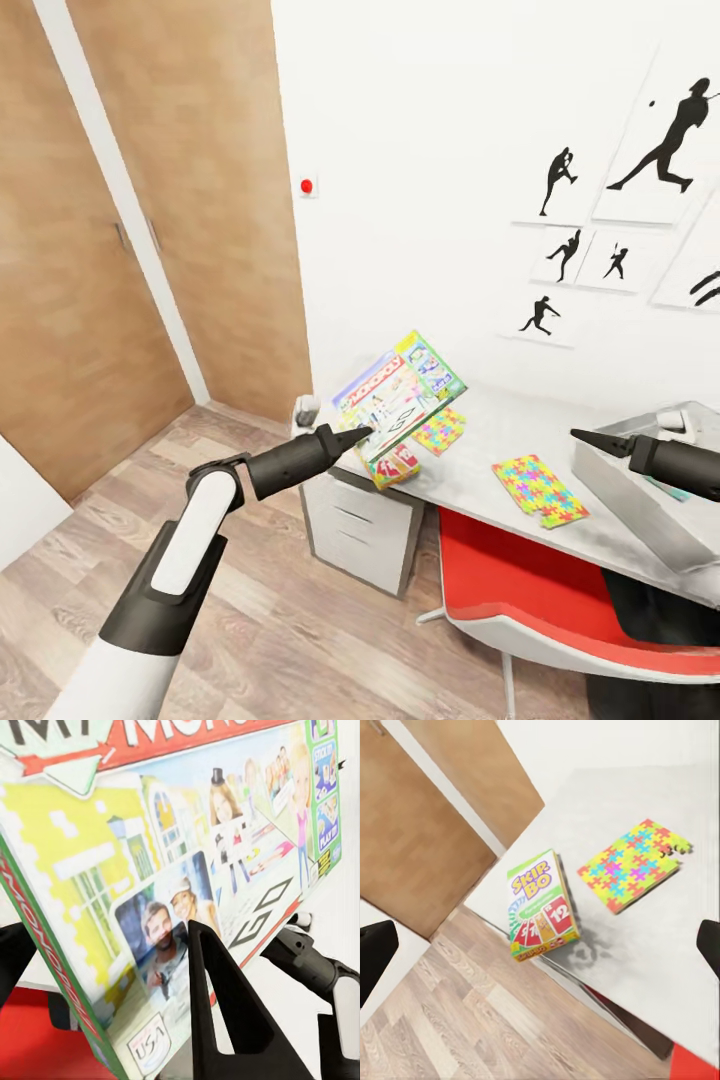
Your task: Put all the toys in the child's room - the three board games (two on the bed and one on the table), the two jigsaw puzzles on the table, and the tennis ball on the table - inside the toy box on the table in the child's room.
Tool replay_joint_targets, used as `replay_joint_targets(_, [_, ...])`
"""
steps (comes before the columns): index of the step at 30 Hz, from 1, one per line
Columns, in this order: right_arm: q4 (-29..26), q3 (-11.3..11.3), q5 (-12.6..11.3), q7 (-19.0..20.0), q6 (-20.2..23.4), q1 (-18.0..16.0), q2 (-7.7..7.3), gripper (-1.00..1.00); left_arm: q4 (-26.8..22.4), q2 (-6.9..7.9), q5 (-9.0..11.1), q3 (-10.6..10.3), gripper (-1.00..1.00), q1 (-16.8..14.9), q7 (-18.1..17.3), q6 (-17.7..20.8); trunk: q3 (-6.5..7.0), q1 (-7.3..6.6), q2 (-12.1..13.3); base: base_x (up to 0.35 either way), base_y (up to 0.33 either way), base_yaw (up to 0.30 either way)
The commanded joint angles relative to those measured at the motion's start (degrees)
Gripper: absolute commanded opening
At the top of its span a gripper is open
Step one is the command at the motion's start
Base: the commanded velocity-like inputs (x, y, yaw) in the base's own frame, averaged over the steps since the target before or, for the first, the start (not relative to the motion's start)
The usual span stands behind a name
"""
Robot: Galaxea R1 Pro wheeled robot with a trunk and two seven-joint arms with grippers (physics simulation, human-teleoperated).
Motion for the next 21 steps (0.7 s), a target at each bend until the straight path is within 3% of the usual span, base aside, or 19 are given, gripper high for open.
replay_joint_targets(1, [0.0, -0.1, 0.3, 0.4, 0.3, -0.1, -0.01, 1.00, 0.0, 0.00, 0.1, 0.1, -1.00, -0.1, -0.4, 0.4, -0.11, 0.03, -0.1, 0.000, 0.000, -0.291])
replay_joint_targets(11, [0.0, 0.0, 0.3, 0.4, 0.3, -0.1, 0.00, 1.00, 0.0, -0.01, 0.6, 0.1, -1.00, 0.0, -0.8, 1.3, -0.11, 0.03, -0.1, 0.000, 0.000, -0.291])
replay_joint_targets(15, [0.0, 0.3, 0.3, 0.4, 0.3, -0.1, 0.12, 1.00, -0.2, 0.32, 0.3, 0.0, -1.00, 0.1, -1.2, 3.3, -0.11, 0.03, -0.1, 0.000, 0.000, -0.291])
replay_joint_targets(16, [0.0, 0.3, 0.2, 0.4, 0.3, -0.1, 0.14, 1.00, -0.2, 0.65, 0.2, 0.0, -1.00, 0.1, -1.3, 3.7, -0.11, 0.03, -0.1, 0.000, 0.000, -0.291])
replay_joint_targets(17, [0.0, 0.5, 0.2, 0.4, 0.3, -0.1, 0.18, 1.00, -0.3, 2.74, 0.1, -0.7, -1.00, 0.2, -1.3, 4.5, -0.11, 0.03, -0.1, 0.000, 0.000, -0.291])
replay_joint_targets(21, [0.0, 0.7, 0.2, 0.4, 0.3, 0.0, 0.29, 1.00, -0.3, 4.86, -1.6, -4.0, -1.00, 0.1, -1.3, 4.8, -0.11, 0.03, -0.1, 0.000, 0.000, -0.291])
